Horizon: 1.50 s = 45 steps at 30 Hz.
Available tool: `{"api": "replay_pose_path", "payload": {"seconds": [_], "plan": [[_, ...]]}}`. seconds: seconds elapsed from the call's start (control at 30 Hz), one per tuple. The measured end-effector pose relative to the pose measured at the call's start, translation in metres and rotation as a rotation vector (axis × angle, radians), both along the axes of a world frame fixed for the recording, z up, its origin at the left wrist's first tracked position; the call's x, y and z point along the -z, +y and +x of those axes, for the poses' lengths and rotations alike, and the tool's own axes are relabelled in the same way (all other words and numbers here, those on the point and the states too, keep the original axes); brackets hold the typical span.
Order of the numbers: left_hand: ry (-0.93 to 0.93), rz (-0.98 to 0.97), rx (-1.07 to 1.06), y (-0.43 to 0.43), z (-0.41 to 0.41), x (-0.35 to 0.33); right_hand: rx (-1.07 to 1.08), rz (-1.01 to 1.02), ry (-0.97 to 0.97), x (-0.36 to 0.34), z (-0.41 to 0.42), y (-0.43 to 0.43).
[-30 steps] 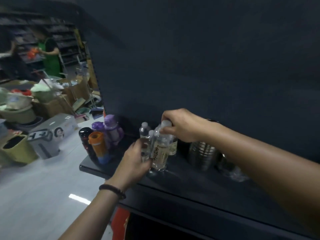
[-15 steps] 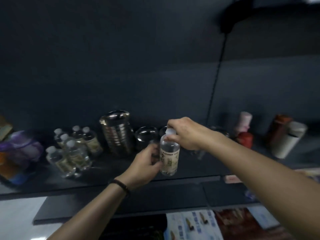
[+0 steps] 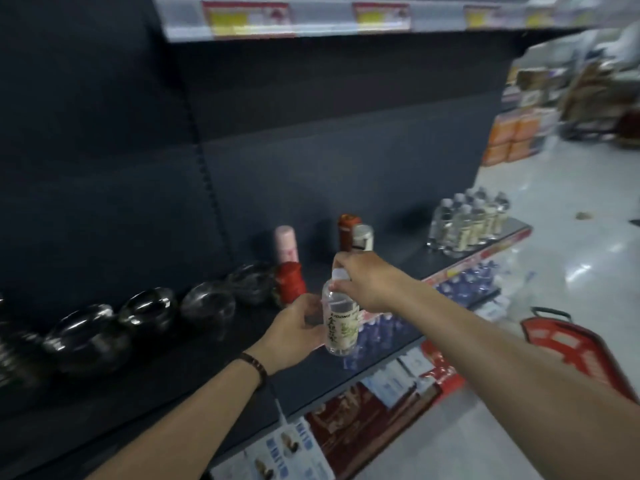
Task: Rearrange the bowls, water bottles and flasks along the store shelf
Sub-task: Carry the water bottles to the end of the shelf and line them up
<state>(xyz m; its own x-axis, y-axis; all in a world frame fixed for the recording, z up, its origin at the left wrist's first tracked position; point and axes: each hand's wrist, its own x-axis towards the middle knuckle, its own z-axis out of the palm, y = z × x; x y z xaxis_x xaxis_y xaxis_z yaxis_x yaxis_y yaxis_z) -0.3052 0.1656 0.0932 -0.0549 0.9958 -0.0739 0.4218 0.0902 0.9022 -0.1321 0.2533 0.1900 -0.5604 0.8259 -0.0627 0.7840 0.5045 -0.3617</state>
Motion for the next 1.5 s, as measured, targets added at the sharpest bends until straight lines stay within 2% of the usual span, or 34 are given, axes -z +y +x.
{"api": "replay_pose_path", "payload": {"seconds": [0.13,0.23,0.37,0.53,0.77,0.97,1.1,1.5], "plan": [[-0.084,-0.029,0.031,0.058,0.047,0.015,0.089,0.014,0.0,0.012,0.059,0.043],[-0.124,-0.047,0.078,0.104,0.077,0.019,0.125,0.06,-0.069,0.018,0.091,0.084],[-0.125,-0.06,0.21,0.166,0.104,0.011,0.16,0.064,-0.127,0.015,0.117,0.141],[-0.17,-0.076,0.261,0.237,0.122,0.01,0.174,0.063,-0.102,0.014,0.139,0.211],[-0.226,-0.126,0.19,0.33,0.169,0.022,0.198,0.056,-0.118,0.026,0.172,0.316],[-0.145,-0.105,0.074,0.406,0.215,0.039,0.124,0.042,-0.109,0.047,0.202,0.407],[-0.176,-0.114,-0.044,0.446,0.241,0.049,0.049,0.055,-0.139,0.063,0.215,0.459],[-0.194,-0.159,-0.229,0.513,0.273,0.081,-0.11,-0.025,-0.135,0.093,0.225,0.542]]}}
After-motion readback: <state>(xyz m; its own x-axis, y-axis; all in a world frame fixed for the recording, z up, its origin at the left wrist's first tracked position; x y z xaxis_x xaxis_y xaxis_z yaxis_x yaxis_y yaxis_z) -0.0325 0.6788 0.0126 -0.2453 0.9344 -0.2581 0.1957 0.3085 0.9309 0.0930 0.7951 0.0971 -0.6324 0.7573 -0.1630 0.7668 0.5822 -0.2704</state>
